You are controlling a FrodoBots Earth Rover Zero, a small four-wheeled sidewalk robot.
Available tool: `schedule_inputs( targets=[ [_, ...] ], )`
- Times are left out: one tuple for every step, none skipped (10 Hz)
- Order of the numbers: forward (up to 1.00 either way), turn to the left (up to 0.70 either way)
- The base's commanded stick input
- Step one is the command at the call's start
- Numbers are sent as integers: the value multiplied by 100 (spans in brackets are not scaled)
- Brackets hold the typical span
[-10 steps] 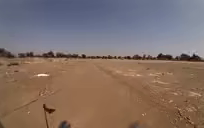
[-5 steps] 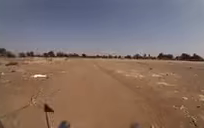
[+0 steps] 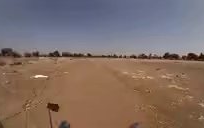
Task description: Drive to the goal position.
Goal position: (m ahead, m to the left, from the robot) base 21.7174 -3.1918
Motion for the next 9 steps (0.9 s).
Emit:
schedule_inputs(
  targets=[
    [50, 0],
    [50, 0],
    [50, 0],
    [50, 0],
    [50, 0],
    [50, 0],
    [50, 0],
    [50, 0],
    [50, 0]
  ],
)
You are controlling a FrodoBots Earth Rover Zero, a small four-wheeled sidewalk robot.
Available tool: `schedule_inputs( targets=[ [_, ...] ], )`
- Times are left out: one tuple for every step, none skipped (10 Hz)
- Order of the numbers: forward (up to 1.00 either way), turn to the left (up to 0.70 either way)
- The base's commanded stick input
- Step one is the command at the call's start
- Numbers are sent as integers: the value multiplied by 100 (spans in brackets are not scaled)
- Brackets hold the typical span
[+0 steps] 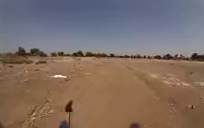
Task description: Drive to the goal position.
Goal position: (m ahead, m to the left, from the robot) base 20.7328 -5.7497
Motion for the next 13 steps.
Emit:
schedule_inputs(
  targets=[
    [50, 0],
    [50, -9],
    [50, -34],
    [50, -50],
    [50, -37],
    [50, 0],
    [50, 0],
    [50, 0],
    [50, 0],
    [50, 0],
    [50, 0],
    [50, 0],
    [50, 0]
  ],
)
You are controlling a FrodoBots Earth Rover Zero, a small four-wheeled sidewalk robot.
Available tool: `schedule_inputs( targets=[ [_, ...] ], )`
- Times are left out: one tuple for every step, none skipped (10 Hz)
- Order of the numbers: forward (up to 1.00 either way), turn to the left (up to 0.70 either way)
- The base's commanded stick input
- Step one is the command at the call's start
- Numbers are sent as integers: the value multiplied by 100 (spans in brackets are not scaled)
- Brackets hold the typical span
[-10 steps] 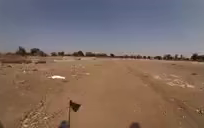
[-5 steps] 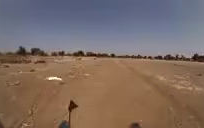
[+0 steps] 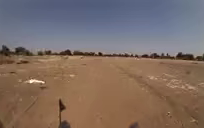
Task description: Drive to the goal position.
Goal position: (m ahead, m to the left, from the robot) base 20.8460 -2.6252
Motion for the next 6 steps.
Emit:
schedule_inputs(
  targets=[
    [50, 0],
    [50, 0],
    [50, 0],
    [50, 0],
    [50, 0],
    [50, 0]
  ],
)
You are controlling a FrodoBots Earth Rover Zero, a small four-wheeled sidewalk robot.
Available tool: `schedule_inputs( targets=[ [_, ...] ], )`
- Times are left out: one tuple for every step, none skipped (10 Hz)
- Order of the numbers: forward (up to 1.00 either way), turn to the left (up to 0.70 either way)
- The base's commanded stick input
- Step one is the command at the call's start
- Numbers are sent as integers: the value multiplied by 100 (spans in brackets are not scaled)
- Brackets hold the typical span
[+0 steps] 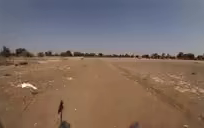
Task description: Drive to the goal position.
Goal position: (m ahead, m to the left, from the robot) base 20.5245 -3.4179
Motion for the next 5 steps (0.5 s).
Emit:
schedule_inputs(
  targets=[
    [50, 0],
    [50, 0],
    [50, 0],
    [50, 0],
    [50, 0]
  ],
)
